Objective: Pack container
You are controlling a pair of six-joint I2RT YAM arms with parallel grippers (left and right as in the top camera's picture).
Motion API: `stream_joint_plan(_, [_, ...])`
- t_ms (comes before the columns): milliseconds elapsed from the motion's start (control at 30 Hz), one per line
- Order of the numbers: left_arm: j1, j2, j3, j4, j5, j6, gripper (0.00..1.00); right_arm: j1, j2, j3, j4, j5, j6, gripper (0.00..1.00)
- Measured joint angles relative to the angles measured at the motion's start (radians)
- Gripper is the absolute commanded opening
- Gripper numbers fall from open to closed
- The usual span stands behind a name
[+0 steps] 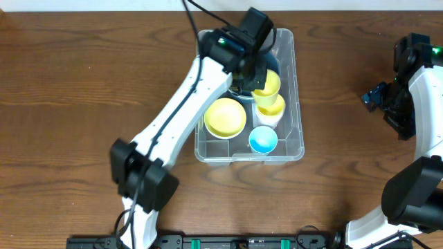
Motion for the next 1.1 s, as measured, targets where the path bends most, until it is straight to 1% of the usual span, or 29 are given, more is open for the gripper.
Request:
stream_joint_plan(167, [0.000,-0.065,0.018,-0.003,0.000,0.000,0.06,0.000,0.000,0.000,0.000,0.000,0.000,0.99])
stream_joint_plan(300, [0.000,-0.080,0.018,-0.025,0.000,0.000,0.06,0.000,0.000,0.000,0.000,0.000,0.000,0.99])
stream_joint_plan(400, [0.000,-0.106,0.018,-0.111,0.000,0.000,0.06,0.000,0.000,0.000,0.000,0.000,0.000,0.99])
stream_joint_plan(500, [0.000,-0.183,0.016,-0.278,-0.003,0.000,0.06,0.000,0.000,0.000,0.000,0.000,0.000,0.99])
stream_joint_plan(533, [0.000,-0.211,0.016,-0.308,-0.003,-0.001,0.06,0.000,0.000,0.000,0.000,0.000,0.000,0.99])
stream_joint_plan(667, [-0.007,-0.328,0.024,-0.385,-0.003,-0.003,0.06,0.000,0.000,0.000,0.000,0.000,0.000,0.99])
stream_joint_plan(733, [-0.020,-0.347,0.026,-0.399,-0.003,-0.004,0.06,0.000,0.000,0.000,0.000,0.000,0.000,0.99])
stream_joint_plan(833, [-0.058,-0.324,0.013,-0.385,-0.003,-0.005,0.06,0.000,0.000,0.000,0.000,0.000,0.000,0.99])
stream_joint_plan(933, [-0.092,-0.262,-0.019,-0.358,-0.003,-0.024,0.06,0.000,0.000,0.000,0.000,0.000,0.000,0.99])
stream_joint_plan(1100, [-0.103,-0.147,-0.039,-0.334,-0.003,-0.046,0.06,0.000,0.000,0.000,0.000,0.000,0.000,0.99])
